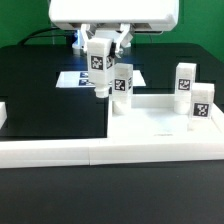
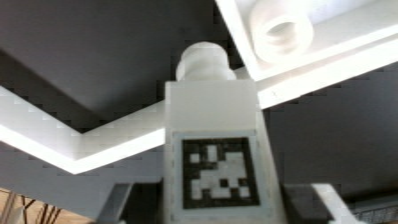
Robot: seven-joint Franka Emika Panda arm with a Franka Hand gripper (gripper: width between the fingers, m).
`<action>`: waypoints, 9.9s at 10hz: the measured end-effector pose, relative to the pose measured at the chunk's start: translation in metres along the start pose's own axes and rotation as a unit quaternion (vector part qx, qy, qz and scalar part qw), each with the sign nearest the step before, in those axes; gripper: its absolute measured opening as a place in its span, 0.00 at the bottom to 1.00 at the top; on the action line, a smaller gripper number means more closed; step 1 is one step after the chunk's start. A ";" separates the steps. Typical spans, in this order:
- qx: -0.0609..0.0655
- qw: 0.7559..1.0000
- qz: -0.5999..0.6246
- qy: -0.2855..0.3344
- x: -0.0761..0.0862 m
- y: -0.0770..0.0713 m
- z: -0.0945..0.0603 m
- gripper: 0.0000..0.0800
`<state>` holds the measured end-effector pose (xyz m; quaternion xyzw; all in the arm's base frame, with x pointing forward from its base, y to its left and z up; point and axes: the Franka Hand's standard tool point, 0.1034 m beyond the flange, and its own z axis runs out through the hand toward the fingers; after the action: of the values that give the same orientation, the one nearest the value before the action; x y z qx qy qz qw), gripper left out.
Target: Assemble square table
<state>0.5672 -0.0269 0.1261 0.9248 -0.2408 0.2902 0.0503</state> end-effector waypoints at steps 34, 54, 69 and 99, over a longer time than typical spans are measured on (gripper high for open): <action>0.006 1.000 -0.010 -0.005 0.019 -0.034 0.038 0.81; 0.012 0.957 0.098 -0.274 -0.006 -0.029 0.057 0.49; -0.097 0.810 0.527 -0.240 -0.009 -0.051 0.058 0.64; -0.075 0.873 0.412 -0.250 -0.008 -0.062 0.061 0.81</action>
Offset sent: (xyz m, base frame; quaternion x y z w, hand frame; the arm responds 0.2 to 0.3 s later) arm 0.0603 0.0408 -0.0040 0.0011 0.0202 0.0377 0.9991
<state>0.6221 0.0164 0.0738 0.7772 -0.6252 0.0252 -0.0666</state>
